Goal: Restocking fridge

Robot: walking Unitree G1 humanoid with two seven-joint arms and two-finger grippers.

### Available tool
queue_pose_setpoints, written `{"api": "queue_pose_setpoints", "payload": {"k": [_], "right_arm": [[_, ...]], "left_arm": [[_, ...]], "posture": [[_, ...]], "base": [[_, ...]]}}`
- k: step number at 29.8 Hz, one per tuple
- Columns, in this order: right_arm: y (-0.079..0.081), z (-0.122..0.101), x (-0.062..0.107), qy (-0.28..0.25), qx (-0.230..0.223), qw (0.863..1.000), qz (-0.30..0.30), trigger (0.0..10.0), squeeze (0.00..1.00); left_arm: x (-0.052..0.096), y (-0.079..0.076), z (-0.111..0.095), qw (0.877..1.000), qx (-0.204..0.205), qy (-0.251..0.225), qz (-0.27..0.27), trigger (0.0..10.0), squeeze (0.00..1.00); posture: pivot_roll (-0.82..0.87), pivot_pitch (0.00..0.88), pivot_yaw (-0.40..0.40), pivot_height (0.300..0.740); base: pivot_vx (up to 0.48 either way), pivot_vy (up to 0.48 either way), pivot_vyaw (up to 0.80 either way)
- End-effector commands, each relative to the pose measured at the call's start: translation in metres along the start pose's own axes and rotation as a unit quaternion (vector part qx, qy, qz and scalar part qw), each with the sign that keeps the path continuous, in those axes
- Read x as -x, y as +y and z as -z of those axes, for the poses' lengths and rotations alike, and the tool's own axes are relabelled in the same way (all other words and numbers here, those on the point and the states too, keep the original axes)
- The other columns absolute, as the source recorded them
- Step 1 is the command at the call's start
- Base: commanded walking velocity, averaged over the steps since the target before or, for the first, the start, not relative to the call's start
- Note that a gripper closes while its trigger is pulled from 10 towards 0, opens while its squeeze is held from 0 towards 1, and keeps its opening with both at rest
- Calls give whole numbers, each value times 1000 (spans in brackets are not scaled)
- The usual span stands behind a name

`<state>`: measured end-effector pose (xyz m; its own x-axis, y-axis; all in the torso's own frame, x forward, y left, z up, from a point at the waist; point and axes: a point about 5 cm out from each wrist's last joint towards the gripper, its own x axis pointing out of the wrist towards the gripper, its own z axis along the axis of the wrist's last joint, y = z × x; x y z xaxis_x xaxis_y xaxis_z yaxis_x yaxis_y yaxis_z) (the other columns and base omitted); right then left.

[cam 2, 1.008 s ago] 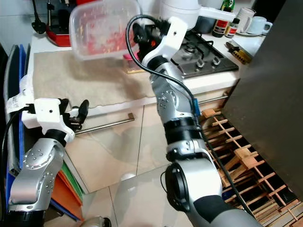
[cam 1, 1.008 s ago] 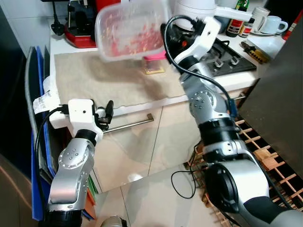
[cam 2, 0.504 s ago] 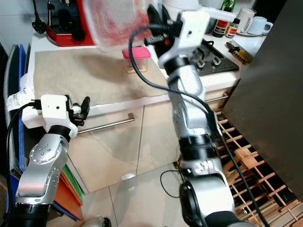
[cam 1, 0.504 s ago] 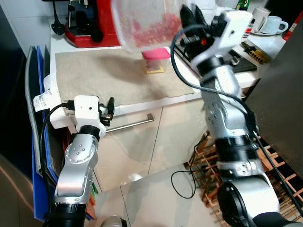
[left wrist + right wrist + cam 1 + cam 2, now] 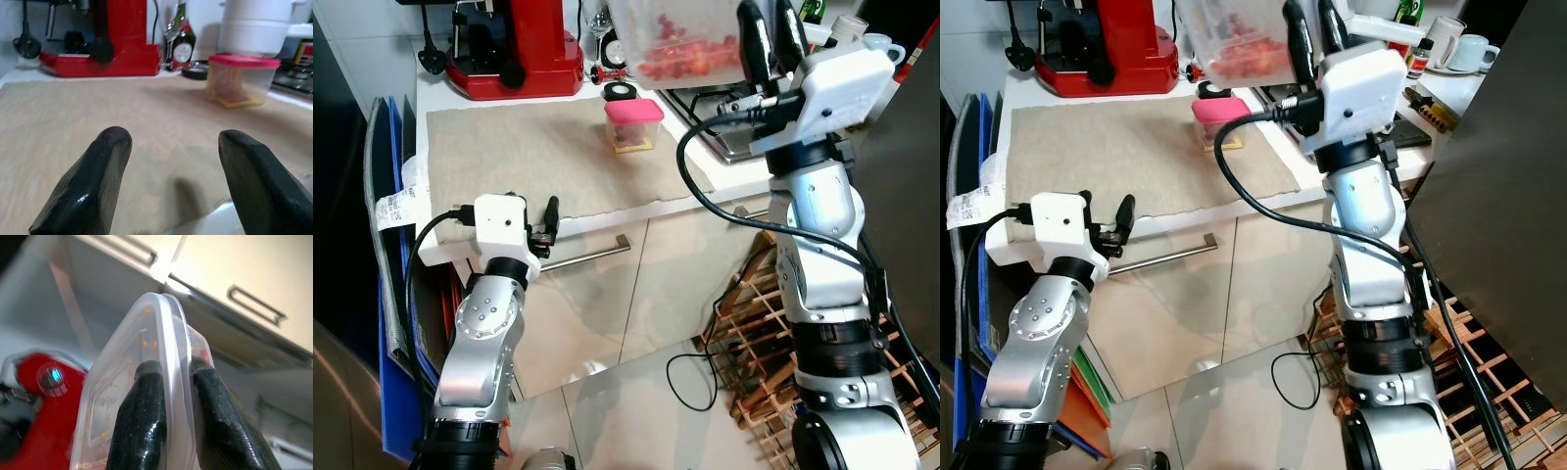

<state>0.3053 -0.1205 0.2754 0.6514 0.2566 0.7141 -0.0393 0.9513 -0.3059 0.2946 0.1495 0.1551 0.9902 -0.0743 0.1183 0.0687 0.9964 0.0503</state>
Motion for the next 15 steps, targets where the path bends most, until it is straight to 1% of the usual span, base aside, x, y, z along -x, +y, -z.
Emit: {"api": "queue_pose_setpoints", "payload": {"k": [1,4,6,10,15], "right_arm": [[-6,-4,0,-11,18,1000,16,0,90],[-4,-2,3,-4,23,1000,21,0,90],[-1,5,10,10,24,999,19,0,90],[1,8,14,17,31,999,21,0,86],[5,11,20,21,41,999,22,0,90]], "left_arm": [[-3,-8,-4,1000,-1,-8,15,10000,0],[-4,-13,-5,1000,1,-10,29,10000,0],[-4,-13,-4,999,8,-5,33,10000,0],[-4,-13,-4,999,13,-2,33,10000,0],[-6,-15,-4,999,8,-4,40,10000,0]], "posture": [[16,2,-35,740],[12,3,-32,740],[16,7,-33,740],[16,7,-33,740],[18,9,-31,740]], "base": [[0,0,0],[0,0,0],[0,0,0],[0,0,0],[0,0,0]]}}
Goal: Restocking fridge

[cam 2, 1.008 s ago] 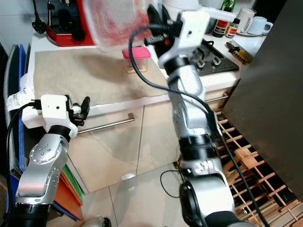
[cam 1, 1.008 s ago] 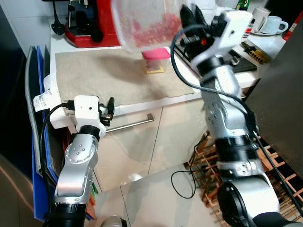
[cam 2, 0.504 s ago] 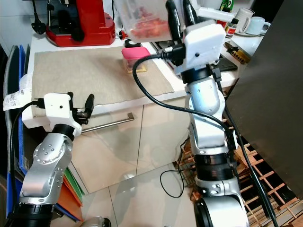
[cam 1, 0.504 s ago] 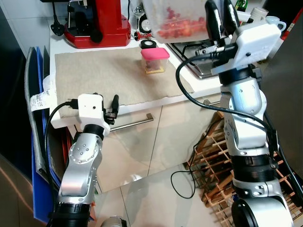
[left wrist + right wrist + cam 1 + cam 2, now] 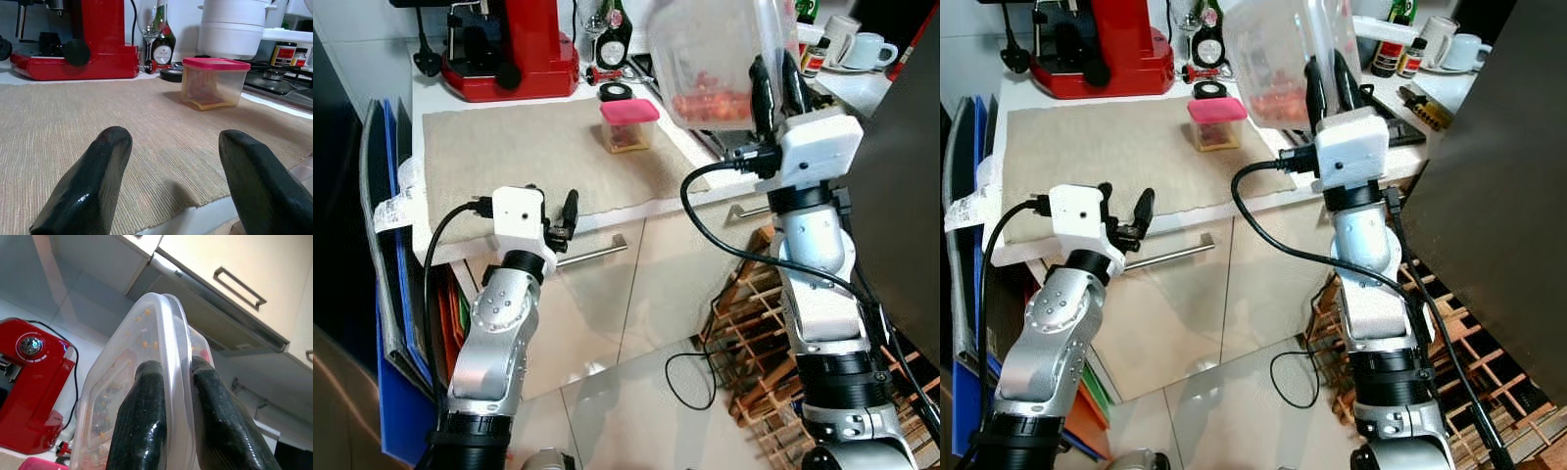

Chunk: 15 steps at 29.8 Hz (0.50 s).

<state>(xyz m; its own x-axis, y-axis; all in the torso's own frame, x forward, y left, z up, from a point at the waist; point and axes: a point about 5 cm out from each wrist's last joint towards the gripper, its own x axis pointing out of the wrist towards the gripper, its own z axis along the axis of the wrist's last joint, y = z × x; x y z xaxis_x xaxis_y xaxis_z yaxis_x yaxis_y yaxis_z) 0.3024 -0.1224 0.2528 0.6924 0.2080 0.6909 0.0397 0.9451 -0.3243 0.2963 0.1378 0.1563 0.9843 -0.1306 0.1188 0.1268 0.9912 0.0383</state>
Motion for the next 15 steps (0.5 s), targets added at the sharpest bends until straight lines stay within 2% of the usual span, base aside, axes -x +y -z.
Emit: {"api": "queue_pose_setpoints", "payload": {"k": [1,8,15], "right_arm": [[0,0,3,-5,5,1000,2,0,86],[6,21,18,41,0,999,-2,0,90],[4,15,20,25,21,999,4,0,94]], "left_arm": [[-4,-4,-3,1000,-4,-3,13,10000,0],[-6,-9,-2,1000,4,-2,28,10000,0],[-5,-12,-4,999,-3,-8,38,10000,0]], "posture": [[18,9,-31,740],[16,11,-29,740],[17,10,-28,740]], "base": [[0,0,0],[-245,0,0],[-254,0,0]]}}
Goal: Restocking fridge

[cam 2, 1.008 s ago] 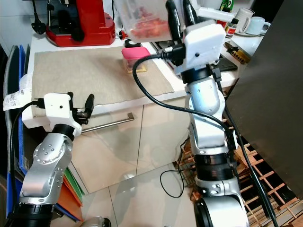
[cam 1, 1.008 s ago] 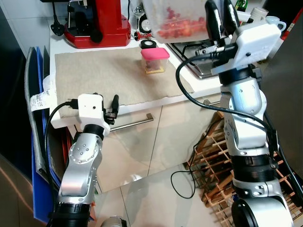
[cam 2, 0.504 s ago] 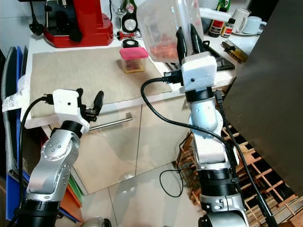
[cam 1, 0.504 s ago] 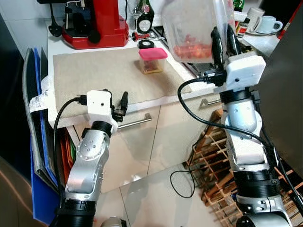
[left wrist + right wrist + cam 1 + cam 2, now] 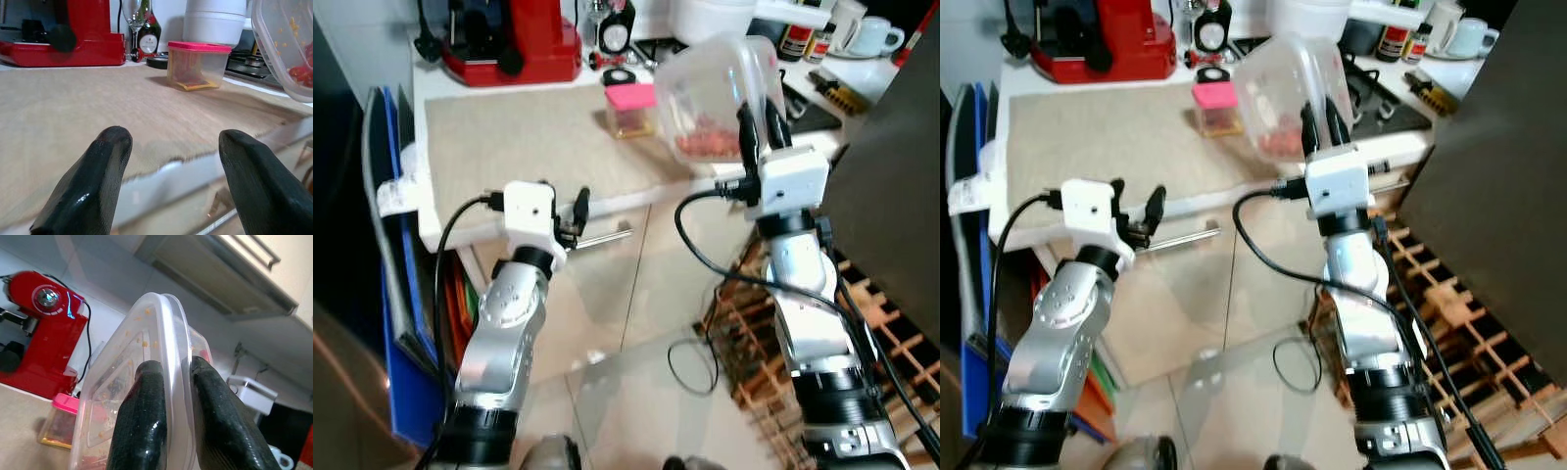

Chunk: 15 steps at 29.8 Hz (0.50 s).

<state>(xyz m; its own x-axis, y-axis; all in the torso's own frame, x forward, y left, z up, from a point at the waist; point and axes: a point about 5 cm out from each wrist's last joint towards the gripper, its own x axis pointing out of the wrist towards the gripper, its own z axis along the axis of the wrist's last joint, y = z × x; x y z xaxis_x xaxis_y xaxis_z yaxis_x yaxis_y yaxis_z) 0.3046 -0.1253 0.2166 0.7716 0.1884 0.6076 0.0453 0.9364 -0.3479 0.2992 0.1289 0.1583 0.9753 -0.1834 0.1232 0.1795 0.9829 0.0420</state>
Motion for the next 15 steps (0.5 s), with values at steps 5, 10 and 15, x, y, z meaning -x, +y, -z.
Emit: {"api": "queue_pose_setpoints", "payload": {"k": [5,10,15], "right_arm": [[-7,-12,3,-34,14,999,16,0,102],[-3,1,11,-3,15,1000,6,0,86],[2,12,18,28,12,999,-10,0,82]], "left_arm": [[-1,-3,-2,1000,-6,-6,14,10000,0],[-2,-5,0,1000,-5,-2,18,10000,0],[-3,-5,0,1000,-10,-1,22,10000,0]], "posture": [[16,9,-28,740],[11,7,-24,740],[11,7,-23,740]], "base": [[-256,0,0],[-254,0,0],[-146,0,0]]}}
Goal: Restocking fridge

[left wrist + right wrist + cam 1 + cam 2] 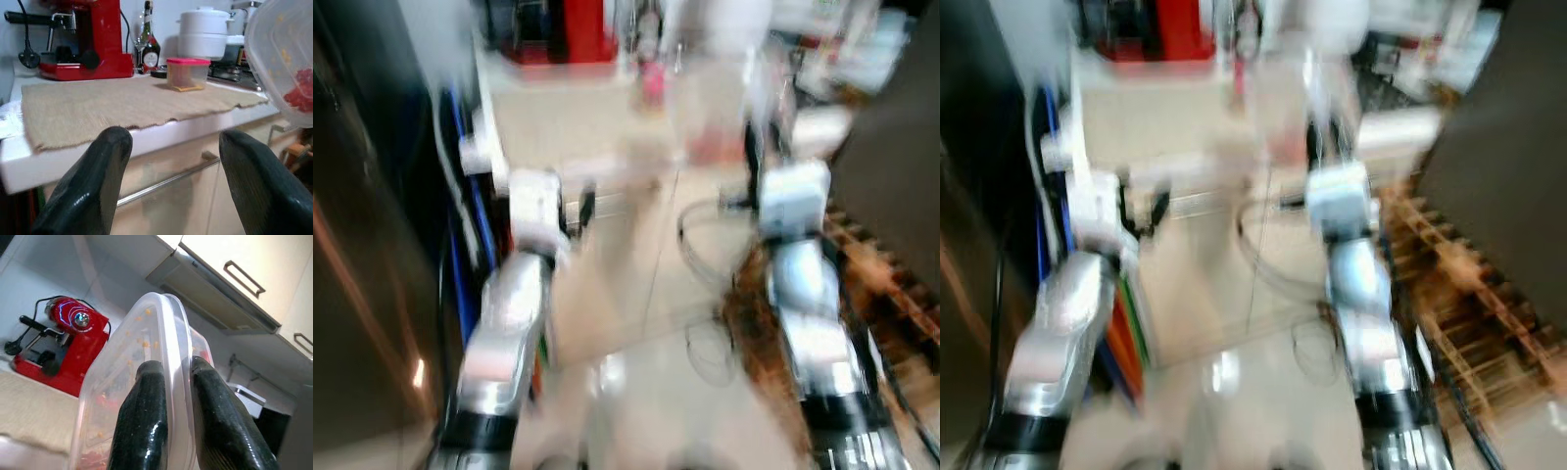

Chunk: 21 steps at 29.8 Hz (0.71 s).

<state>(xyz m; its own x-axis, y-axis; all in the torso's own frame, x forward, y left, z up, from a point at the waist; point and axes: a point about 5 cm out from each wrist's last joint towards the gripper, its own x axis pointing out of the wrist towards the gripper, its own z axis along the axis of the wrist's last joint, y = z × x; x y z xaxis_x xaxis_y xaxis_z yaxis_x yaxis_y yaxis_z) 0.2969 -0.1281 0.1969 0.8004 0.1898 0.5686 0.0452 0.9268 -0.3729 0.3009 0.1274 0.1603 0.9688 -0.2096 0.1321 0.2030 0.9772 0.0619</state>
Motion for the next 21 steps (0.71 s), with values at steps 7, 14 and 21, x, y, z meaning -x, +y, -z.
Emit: {"api": "queue_pose_setpoints", "payload": {"k": [7,14,21], "right_arm": [[0,28,19,75,-10,997,-13,0,90],[1,50,39,137,-25,990,-17,0,86],[1,84,65,255,-87,963,-4,0,78]], "left_arm": [[2,-4,5,1000,1,9,9,10000,0],[3,-3,9,1000,-8,10,10,10000,0],[15,15,43,997,12,76,-22,10000,0]], "posture": [[16,11,-24,740],[8,14,-21,740],[12,12,-22,740]], "base": [[0,0,0],[0,0,0],[0,0,0]]}}
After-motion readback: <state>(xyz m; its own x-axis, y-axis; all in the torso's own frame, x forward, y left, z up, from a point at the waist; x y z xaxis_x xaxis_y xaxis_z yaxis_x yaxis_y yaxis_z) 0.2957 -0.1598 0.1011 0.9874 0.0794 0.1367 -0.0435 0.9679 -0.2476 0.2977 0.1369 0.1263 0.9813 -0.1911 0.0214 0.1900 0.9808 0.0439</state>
